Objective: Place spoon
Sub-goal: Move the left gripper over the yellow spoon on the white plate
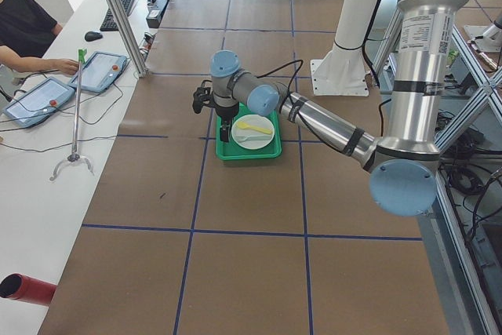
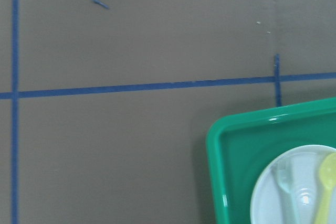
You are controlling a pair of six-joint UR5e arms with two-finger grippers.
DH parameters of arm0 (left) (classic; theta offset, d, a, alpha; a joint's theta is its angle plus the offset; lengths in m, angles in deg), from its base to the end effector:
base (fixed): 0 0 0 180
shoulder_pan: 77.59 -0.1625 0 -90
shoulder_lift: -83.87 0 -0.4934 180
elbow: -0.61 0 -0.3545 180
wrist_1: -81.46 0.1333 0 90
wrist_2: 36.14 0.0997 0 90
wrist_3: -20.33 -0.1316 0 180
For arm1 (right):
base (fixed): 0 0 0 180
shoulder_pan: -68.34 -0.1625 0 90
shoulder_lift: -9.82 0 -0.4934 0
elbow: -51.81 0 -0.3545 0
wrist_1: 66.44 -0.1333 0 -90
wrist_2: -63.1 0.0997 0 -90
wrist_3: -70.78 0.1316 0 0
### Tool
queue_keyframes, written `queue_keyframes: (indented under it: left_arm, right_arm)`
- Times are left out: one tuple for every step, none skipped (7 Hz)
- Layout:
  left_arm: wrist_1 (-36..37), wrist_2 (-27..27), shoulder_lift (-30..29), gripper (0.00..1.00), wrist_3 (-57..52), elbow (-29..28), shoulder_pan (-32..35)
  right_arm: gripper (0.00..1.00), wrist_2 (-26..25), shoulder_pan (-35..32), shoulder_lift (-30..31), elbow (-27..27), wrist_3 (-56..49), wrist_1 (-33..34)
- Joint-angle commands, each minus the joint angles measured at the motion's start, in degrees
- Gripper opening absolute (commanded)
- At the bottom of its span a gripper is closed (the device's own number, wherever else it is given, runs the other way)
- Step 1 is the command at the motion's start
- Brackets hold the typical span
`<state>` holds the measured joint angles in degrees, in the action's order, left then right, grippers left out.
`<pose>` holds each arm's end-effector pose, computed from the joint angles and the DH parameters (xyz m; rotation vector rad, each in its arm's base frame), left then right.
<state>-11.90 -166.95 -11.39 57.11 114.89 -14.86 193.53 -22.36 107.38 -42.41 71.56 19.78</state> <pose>0.1831 -0.4585 0.5085 0.0986 0.8767 0.0493 0.0527 -0.3888 0.7717 0.0069 -0.7057 0.0220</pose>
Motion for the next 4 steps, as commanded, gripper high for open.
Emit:
queue_keyframes:
  left_arm:
    - [-0.1,3.9,-5.5,1.00,7.8,-0.6,-9.7]
    - [-2.4,7.6,-7.7,1.00,9.3,-3.2,-13.0]
    - [-5.5,10.5,-8.6,1.00,14.6,-7.0,-17.0]
    - [-13.1,12.5,-8.5,1.00,17.8,-11.3,-19.3]
  right_arm:
    - [1.00,0.0,0.0,0.0,0.0,0.0,0.0]
    - [1.00,0.0,0.0,0.0,0.0,-0.1,0.0]
    - [1.00,0.0,0.0,0.0,0.0,0.0,0.0]
    - [1.00,0.0,0.0,0.0,0.0,0.0,0.0]
